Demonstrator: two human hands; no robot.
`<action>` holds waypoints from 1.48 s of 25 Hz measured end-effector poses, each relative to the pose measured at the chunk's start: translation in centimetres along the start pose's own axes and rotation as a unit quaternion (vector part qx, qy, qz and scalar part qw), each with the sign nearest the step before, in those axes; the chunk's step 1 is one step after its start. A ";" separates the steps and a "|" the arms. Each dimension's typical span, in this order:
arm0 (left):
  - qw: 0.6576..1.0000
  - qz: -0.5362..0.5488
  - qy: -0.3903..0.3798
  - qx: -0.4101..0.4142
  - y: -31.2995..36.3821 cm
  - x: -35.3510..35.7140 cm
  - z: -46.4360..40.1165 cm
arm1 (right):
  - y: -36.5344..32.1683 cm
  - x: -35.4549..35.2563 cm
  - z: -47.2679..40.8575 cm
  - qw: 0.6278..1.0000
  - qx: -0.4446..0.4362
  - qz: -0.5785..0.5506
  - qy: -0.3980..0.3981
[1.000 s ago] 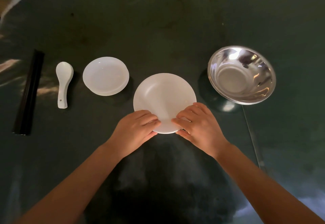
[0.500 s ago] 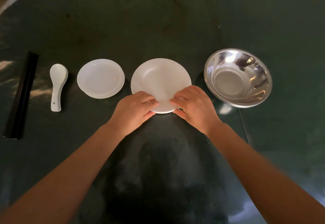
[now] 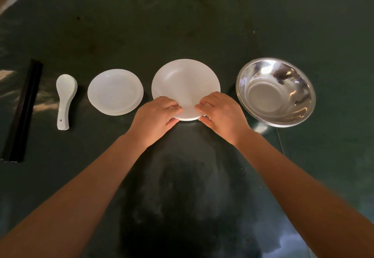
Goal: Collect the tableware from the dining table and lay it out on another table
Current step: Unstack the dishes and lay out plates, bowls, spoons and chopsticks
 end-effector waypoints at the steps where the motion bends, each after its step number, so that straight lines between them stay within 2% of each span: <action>1: 1.000 0.002 0.000 0.001 0.0 0.1 0.1 | -0.1 0.0 0.1 1.000 -0.004 -0.001 0.007; 7: 1.000 0.005 -0.009 -0.009 0.7 -0.6 0.2 | -1.4 -0.1 0.7 0.998 -0.015 0.043 0.040; 9: 1.000 0.001 0.002 -0.024 0.3 -1.8 1.2 | -1.7 -0.4 0.3 0.999 0.003 0.018 0.032; 11: 0.996 0.009 0.042 -0.079 -1.2 -3.8 3.2 | -2.2 -1.1 -0.7 0.997 0.053 -0.033 0.042; 12: 0.986 0.037 0.070 -0.147 -2.8 -4.9 4.7 | -2.6 -1.4 -1.3 0.992 0.088 -0.076 0.056; 13: 0.961 0.087 0.097 -0.245 -5.3 -5.9 6.7 | -3.2 -1.6 -2.0 0.980 0.124 -0.137 0.073; 15: 0.858 0.219 0.143 -0.443 -10.4 -6.3 11.4 | -4.2 -1.0 -3.9 0.937 0.198 -0.270 0.094; 16: 0.802 0.267 0.143 -0.515 -12.5 -5.7 13.3 | -4.7 -0.2 -5.0 0.915 0.233 -0.318 0.089; 17: 0.764 0.293 0.120 -0.562 -14.0 -4.8 14.5 | -5.0 1.0 -5.9 0.892 0.269 -0.355 0.073; 19: 0.719 0.356 0.034 -0.596 -16.2 -2.4 14.8 | -5.6 3.7 -7.4 0.844 0.337 -0.416 0.031; 20: 0.682 0.410 -0.001 -0.606 -16.5 -1.2 14.4 | -5.8 4.7 -7.8 0.827 0.364 -0.428 0.019; 22: 0.605 0.492 -0.048 -0.624 -16.4 0.6 13.4 | -6.1 6.0 -8.4 0.814 0.395 -0.425 0.024; 23: 0.590 0.505 -0.053 -0.628 -16.6 0.9 13.0 | -6.2 6.3 -8.7 0.816 0.399 -0.417 0.033; 28: 0.599 0.502 -0.018 -0.624 -18.2 1.3 12.5 | -6.0 6.9 -9.5 0.832 0.399 -0.381 0.059; 37: 0.607 0.515 -0.004 -0.605 -19.7 1.1 12.4 | -6.2 7.5 -11.4 0.814 0.412 -0.408 0.027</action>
Point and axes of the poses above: each hand's wrist, its own z-axis away from the middle knuckle, its own x-axis out of the palm, y = z × x, the point moved 9 cm from there along -z, towards the middle knuckle, and after that the axes turned 14 degrees about -z, right-handed, at the moved point
